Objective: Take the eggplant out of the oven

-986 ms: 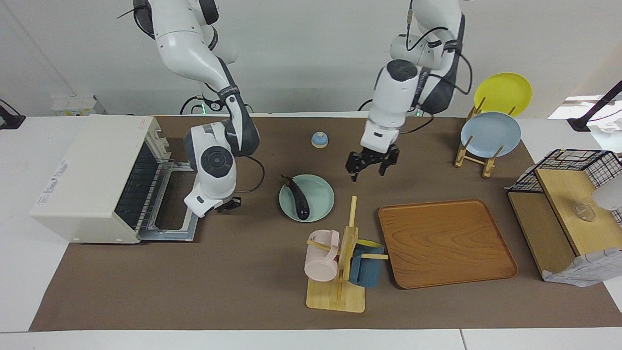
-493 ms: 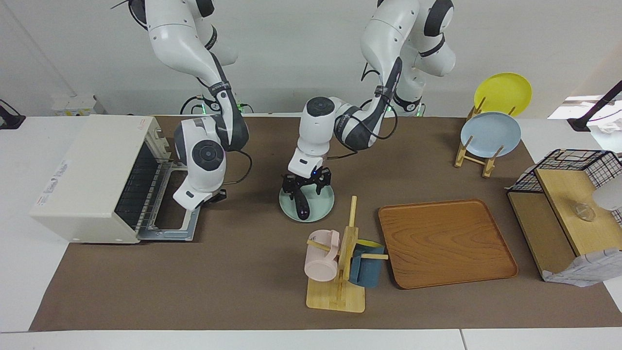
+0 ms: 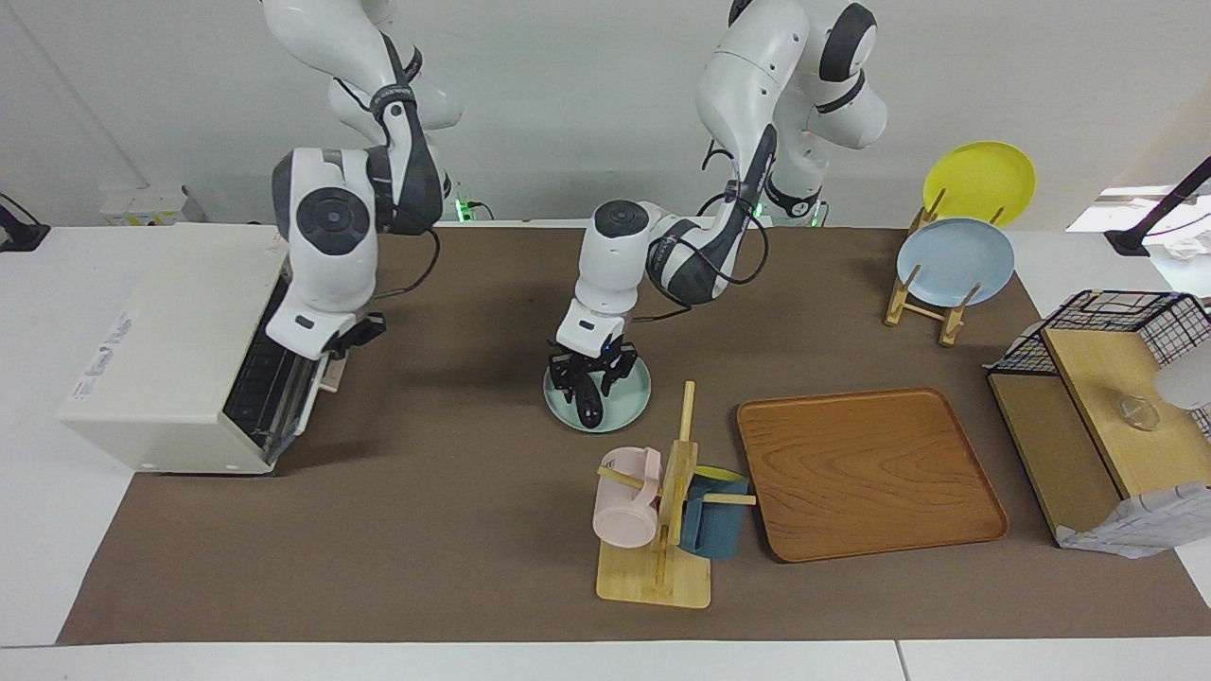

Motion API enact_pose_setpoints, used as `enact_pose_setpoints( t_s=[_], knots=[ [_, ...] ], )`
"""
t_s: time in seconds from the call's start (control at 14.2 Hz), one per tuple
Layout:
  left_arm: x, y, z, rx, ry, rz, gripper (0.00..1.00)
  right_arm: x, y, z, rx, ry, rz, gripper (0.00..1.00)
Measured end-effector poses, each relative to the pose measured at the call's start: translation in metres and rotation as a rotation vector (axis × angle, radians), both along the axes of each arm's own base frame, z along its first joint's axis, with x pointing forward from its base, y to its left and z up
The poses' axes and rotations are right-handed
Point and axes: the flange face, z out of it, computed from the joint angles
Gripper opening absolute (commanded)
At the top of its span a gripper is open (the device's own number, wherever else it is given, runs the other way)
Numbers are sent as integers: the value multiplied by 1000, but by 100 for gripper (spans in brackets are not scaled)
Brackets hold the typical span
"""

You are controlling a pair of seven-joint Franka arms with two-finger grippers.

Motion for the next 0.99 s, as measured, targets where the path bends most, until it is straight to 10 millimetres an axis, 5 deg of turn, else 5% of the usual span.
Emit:
enact_pose_setpoints(
  t_s=[0.07,0.14,0.35,0.56,0.7,0.99],
  knots=[
    [-1,1,-3,3,2,0,67,-2,-20,9,9,-2,-2,33],
    [-1,2,-5,6,5,0,66,-3,-35,15,32,-6,-20,98],
    [-4,5,-13,19,17,0,55,-2,-48,45,187,-1,-138,100],
    [-6,7,-17,24,22,0,10,-5,-41,143,246,-58,-163,100],
    [-6,7,-17,25,22,0,5,-19,-38,186,275,-100,-168,100],
    [13,28,2,118,97,40,4,-22,-42,195,275,-101,-183,100]
  ],
)
